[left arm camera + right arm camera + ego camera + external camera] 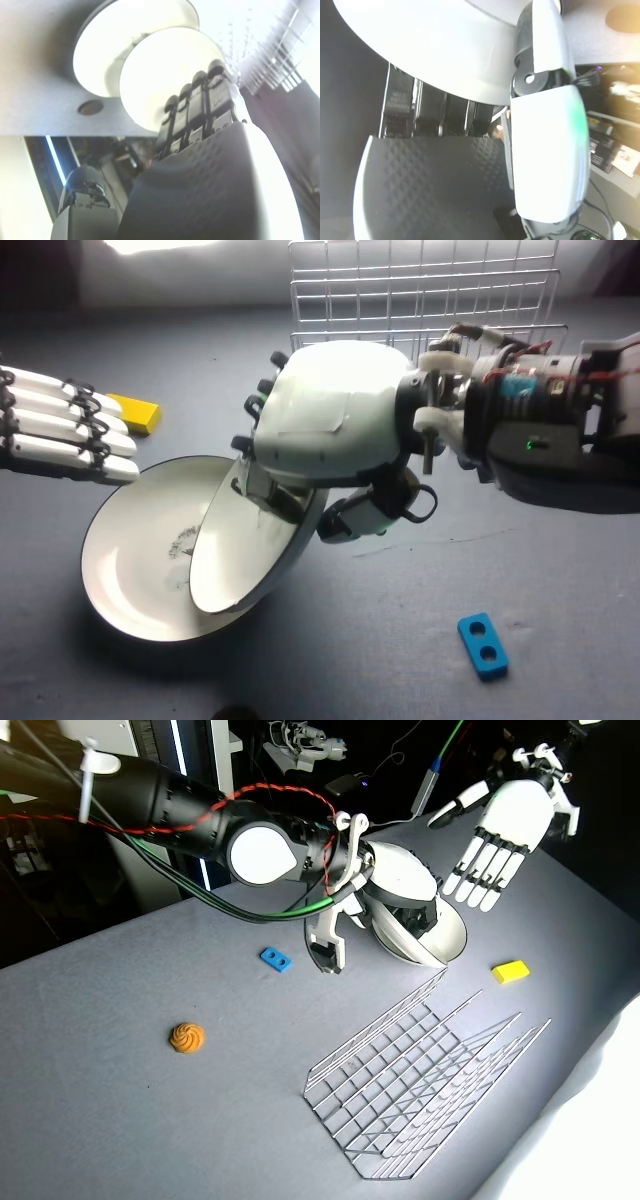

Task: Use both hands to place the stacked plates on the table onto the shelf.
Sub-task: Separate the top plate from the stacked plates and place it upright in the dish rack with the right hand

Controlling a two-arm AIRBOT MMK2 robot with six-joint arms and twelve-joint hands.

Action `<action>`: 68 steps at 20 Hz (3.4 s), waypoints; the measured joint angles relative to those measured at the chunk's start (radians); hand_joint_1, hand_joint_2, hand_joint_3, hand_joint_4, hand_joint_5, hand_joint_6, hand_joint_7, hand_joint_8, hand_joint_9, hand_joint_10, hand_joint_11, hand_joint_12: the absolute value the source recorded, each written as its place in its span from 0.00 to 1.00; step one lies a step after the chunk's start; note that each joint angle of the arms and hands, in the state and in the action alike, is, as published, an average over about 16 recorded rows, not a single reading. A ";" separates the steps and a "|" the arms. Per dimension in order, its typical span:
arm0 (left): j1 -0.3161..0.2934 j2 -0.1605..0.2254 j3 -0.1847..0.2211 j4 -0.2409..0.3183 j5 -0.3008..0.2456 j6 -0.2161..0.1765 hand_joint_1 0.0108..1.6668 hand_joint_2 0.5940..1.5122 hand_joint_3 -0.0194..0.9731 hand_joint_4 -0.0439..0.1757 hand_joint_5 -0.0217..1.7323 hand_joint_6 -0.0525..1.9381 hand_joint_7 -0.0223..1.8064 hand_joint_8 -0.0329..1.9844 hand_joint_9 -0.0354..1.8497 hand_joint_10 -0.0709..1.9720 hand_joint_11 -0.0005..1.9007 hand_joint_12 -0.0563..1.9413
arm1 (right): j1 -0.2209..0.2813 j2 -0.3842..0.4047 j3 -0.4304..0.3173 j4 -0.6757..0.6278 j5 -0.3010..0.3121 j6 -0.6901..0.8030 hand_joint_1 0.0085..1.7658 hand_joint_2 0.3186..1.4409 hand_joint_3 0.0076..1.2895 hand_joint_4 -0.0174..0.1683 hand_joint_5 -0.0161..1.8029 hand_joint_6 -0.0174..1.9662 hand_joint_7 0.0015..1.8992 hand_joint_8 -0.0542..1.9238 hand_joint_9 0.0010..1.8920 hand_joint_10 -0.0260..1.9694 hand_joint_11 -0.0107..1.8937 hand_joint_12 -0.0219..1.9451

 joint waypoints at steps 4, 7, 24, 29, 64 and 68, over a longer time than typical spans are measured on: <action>-0.019 0.022 0.009 0.021 -0.008 -0.029 0.00 0.50 0.03 0.22 0.02 0.04 0.02 0.02 0.03 0.04 0.01 0.04 | 0.033 0.027 -0.025 0.035 -0.024 0.011 0.68 0.57 0.01 0.21 0.55 0.49 0.54 0.42 0.63 0.04 0.38 0.54; -0.029 0.033 0.013 0.035 -0.012 -0.044 0.00 0.50 0.03 0.22 0.02 0.04 0.02 0.02 0.03 0.04 0.01 0.04 | 0.061 0.045 -0.041 0.071 -0.041 0.013 0.68 0.58 0.01 0.20 0.56 0.49 0.55 0.43 0.64 0.04 0.38 0.54; -0.074 0.039 0.035 0.048 -0.026 -0.076 0.00 0.50 0.03 0.22 0.02 0.04 0.02 0.02 0.03 0.04 0.01 0.04 | 0.202 0.108 -0.067 0.306 -0.107 0.074 0.69 0.60 0.01 0.16 0.56 0.46 0.59 0.42 0.69 0.04 0.45 0.53; -0.083 0.037 0.041 0.049 -0.032 -0.077 0.00 0.50 0.03 0.22 0.02 0.04 0.02 0.02 0.03 0.04 0.01 0.04 | 0.230 0.116 -0.067 0.322 -0.104 0.143 0.69 0.60 0.01 0.13 0.54 0.45 0.59 0.43 0.70 0.04 0.45 0.53; -0.052 0.020 0.098 0.080 -0.020 -0.075 0.00 0.50 0.03 0.21 0.02 0.04 0.02 0.02 0.03 0.04 0.01 0.04 | 0.297 0.172 0.030 0.393 0.042 0.267 0.69 0.61 0.01 0.05 0.55 0.41 0.60 0.43 0.69 0.10 0.43 0.56; -0.050 0.019 0.099 0.080 -0.020 -0.075 0.00 0.50 0.03 0.21 0.02 0.04 0.02 0.02 0.03 0.04 0.01 0.04 | 0.295 0.182 0.040 0.425 0.050 0.264 0.70 0.61 0.01 0.06 0.55 0.41 0.60 0.43 0.67 0.13 0.43 0.55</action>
